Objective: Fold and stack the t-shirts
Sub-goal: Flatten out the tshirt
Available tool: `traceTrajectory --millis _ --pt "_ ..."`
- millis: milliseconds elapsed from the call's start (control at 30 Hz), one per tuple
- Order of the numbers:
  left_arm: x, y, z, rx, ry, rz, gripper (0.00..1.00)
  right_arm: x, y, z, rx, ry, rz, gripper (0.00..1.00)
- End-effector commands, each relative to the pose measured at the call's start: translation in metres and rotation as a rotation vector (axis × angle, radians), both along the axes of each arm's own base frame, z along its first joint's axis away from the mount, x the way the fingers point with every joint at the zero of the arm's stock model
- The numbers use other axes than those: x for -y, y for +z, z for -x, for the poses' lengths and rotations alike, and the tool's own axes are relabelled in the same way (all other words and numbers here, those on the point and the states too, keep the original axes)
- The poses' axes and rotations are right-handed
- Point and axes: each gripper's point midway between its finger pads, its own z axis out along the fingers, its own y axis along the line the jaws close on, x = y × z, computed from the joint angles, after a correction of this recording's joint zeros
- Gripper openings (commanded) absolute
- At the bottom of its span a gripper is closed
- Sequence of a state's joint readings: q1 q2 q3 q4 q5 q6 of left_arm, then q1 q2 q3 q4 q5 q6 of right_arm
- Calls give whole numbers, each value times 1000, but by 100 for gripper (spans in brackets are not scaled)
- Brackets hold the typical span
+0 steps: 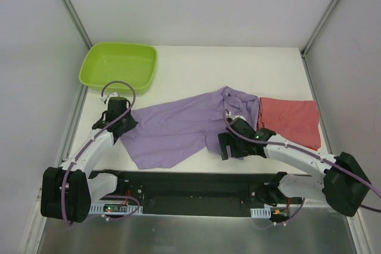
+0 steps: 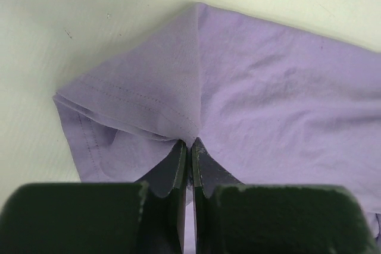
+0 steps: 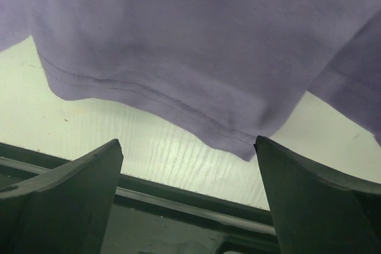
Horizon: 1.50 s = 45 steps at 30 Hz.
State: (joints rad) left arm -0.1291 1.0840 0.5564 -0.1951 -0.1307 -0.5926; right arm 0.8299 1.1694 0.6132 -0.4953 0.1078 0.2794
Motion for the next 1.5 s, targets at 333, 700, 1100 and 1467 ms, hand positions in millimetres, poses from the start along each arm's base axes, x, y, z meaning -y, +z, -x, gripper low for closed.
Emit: traceTrajectory --millis 333,700,1100,1467 --pt "-2 7 -1 40 5 -3 0 24 -6 -11 23 -163 123 88" --pt "-2 10 -2 49 -1 -1 0 37 -30 1 -53 -216 176 64" --pt "-3 20 -3 88 -4 -5 0 36 -13 -26 61 -183 208 1" --pt "-3 110 -30 305 12 10 0 42 146 -105 522 -227 3 1"
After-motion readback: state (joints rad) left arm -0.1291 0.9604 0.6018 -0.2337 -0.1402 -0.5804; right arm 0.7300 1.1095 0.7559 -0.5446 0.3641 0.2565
